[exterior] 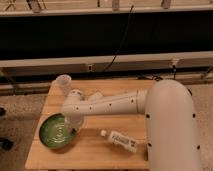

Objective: Pick up the ceramic bowl

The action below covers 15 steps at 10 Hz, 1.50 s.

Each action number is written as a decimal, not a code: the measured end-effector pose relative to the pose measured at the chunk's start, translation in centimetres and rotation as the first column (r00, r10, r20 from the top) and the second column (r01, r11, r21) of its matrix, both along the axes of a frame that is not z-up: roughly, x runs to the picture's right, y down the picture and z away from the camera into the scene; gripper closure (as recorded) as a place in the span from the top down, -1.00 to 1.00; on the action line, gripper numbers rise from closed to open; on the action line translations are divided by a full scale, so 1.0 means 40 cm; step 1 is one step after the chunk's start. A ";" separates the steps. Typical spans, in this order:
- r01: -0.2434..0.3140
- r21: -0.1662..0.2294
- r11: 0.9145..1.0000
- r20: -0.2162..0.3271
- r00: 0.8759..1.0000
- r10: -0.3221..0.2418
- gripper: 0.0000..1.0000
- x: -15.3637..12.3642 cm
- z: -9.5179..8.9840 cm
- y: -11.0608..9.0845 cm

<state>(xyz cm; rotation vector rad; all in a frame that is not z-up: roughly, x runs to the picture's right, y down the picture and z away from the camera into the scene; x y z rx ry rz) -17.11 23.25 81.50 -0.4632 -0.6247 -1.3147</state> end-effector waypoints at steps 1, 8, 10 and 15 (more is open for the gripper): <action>0.000 -0.001 1.000 -0.001 1.000 0.000 -1.00 0.002 -0.001 -0.001; -0.014 0.025 1.000 0.056 0.998 0.012 -1.00 -0.005 -0.078 -0.048; -0.035 0.041 0.999 0.102 0.994 0.031 -1.00 -0.007 -0.173 -0.130; -0.064 0.082 0.995 0.174 0.983 0.049 -1.00 -0.016 -0.287 -0.254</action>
